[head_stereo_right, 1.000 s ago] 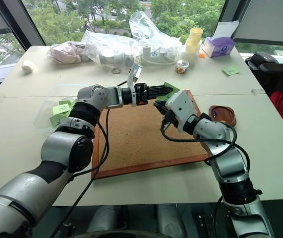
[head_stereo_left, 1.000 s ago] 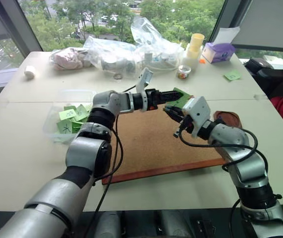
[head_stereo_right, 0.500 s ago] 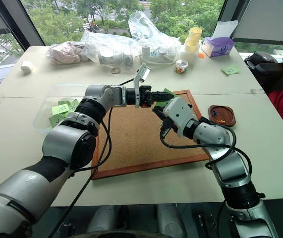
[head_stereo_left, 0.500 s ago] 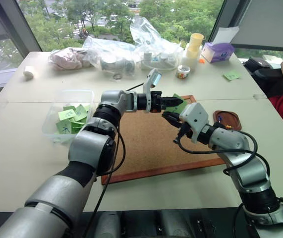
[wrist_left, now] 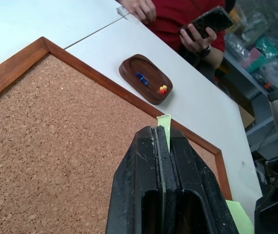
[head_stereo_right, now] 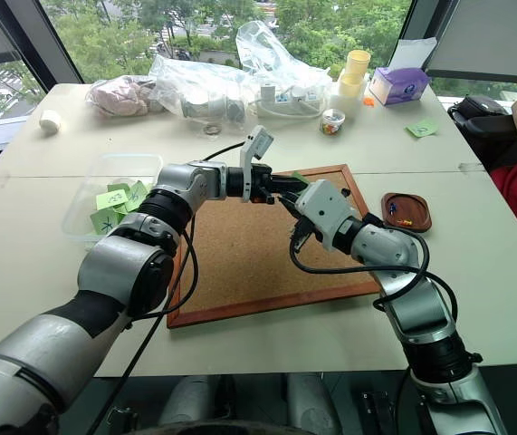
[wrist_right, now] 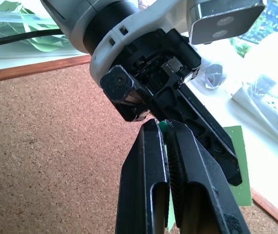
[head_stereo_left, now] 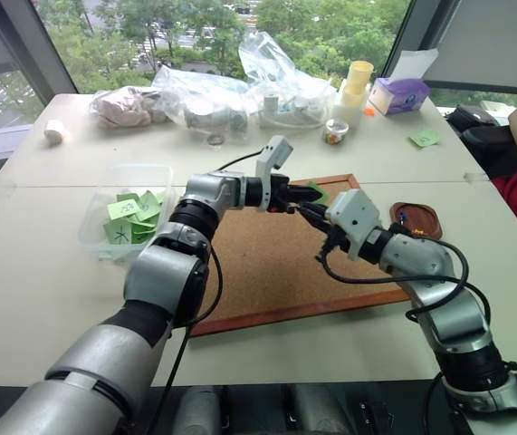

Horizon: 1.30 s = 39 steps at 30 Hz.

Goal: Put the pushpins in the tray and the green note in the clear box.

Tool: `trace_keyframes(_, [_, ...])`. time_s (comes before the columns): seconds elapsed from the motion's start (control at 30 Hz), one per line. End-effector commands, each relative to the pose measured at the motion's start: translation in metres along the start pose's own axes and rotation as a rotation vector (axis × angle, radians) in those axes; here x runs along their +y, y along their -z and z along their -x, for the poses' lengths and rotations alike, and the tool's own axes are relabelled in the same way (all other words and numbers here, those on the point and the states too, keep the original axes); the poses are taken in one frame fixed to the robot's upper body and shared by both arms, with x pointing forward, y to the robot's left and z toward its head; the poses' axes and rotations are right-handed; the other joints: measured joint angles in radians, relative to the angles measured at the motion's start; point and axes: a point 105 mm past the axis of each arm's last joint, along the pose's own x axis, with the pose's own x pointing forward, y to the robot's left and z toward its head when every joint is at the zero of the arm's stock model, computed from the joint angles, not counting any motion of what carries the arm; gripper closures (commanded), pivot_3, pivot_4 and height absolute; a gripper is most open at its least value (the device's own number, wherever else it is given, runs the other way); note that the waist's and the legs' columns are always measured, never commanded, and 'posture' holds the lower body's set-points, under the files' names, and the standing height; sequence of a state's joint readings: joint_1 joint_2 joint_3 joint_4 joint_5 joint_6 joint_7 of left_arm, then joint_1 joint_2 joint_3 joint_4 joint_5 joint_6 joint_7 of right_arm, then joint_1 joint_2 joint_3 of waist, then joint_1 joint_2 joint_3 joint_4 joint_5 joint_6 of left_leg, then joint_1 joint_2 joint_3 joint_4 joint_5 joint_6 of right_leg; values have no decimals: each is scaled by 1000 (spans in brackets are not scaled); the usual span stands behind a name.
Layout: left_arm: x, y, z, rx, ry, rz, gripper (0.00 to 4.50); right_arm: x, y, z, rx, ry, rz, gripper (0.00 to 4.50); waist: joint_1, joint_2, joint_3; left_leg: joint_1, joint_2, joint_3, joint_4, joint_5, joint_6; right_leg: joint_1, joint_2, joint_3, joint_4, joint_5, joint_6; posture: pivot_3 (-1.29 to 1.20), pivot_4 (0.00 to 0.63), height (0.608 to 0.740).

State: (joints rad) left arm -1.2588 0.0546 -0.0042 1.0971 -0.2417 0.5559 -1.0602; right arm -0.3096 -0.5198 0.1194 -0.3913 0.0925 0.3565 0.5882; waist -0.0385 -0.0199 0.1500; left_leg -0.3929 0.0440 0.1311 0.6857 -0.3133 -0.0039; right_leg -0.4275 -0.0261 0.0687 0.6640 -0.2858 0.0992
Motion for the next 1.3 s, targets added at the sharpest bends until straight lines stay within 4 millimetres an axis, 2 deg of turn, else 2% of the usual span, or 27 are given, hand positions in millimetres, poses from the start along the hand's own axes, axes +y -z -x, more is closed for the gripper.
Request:
trace_keyframes(0.03, [4, -6, 6, -34, -15, -9, 4435, -8, -17, 1, -68, 61, 43, 4500, 0, 0, 0, 0, 0, 0, 0, 0, 0, 0, 0, 0, 0, 0, 0, 0, 150, 738])
trace_keyframes(0.17, [5, -3, 9, -39, -13, 0, 4435, -16, -18, 4, -78, 122, 40, 4500, -2, 0, 0, 0, 0, 0, 0, 0, 0, 0, 0, 0, 0, 0, 0, 0, 150, 738])
trace_keyframes(0.33, [2, -6, 8, -77, 1, 32, 4435, -15, -13, 3, -67, 121, 33, 4500, 0, 0, 0, 0, 0, 0, 0, 0, 0, 0, 0, 0, 0, 0, 0, 0, 150, 738])
trace_keyframes(0.5, [-2, -8, 7, -67, 11, -46, 4435, -19, -10, 7, -75, 156, -67, 4500, 2, 0, 0, 0, 0, 0, 0, 0, 0, 0, 0, 0, 0, 0, 0, 0, 150, 738])
trace_keyframes(0.53, [-5, -10, 8, -59, 21, -110, 4435, -33, -12, 12, -103, 226, -171, 4500, 2, 0, 0, 0, 0, 0, 0, 0, 0, 0, 0, 0, 0, 0, 0, 0, 150, 738])
trace_keyframes(0.6, [-15, -16, 17, -16, 31, -362, 4435, -72, -7, 34, -142, 419, -394, 4500, 0, 0, 0, 0, 1, 0, 0, 0, 0, 0, 0, 0, 1, 0, 0, 0, 150, 738])
trace_keyframes(0.63, [-20, -16, 19, 3, 36, -450, 4435, -84, -4, 43, -150, 478, -466, 4500, 0, 0, 0, 0, 3, 0, 0, 0, 0, 0, 0, 0, 1, 0, 0, 0, 150, 738])
trace_keyframes(0.67, [-26, -17, 22, 19, 51, -518, 4435, -95, 1, 52, -145, 533, -506, 4500, 1, 0, 0, 0, 4, 1, 0, 0, 0, 0, -1, 0, 1, 0, 0, 0, 150, 738])
trace_keyframes(0.77, [-40, -17, 27, 41, 76, -574, 4435, -109, 16, 66, -65, 590, -552, 4500, 4, 0, 0, 0, 4, 1, 0, 0, -1, 0, -1, 0, 1, 0, 0, 0, 150, 738])
trace_keyframes(0.9, [-48, -14, 32, 122, 42, -734, 4435, -128, 61, 86, 170, 722, -627, 4500, 3, 1, 0, 0, 3, 1, 0, 0, 0, 0, -1, 1, 1, 0, 0, 0, 150, 738])
trace_keyframes(1.1, [-47, -1, 39, 240, 25, -864, 4435, -135, 111, 97, 385, 796, -657, 4500, -7, 1, 0, 1, 3, 2, 0, 0, 0, 0, 0, 2, 1, 0, 0, 0, 150, 738])
trace_keyframes(1.3, [-46, -2, 42, 215, 0, -846, 4435, -138, 133, 96, 451, 813, -675, 4500, -6, 2, 0, 1, 4, 2, -1, 0, 0, 0, 0, 2, 1, 0, 0, 0, 150, 738])
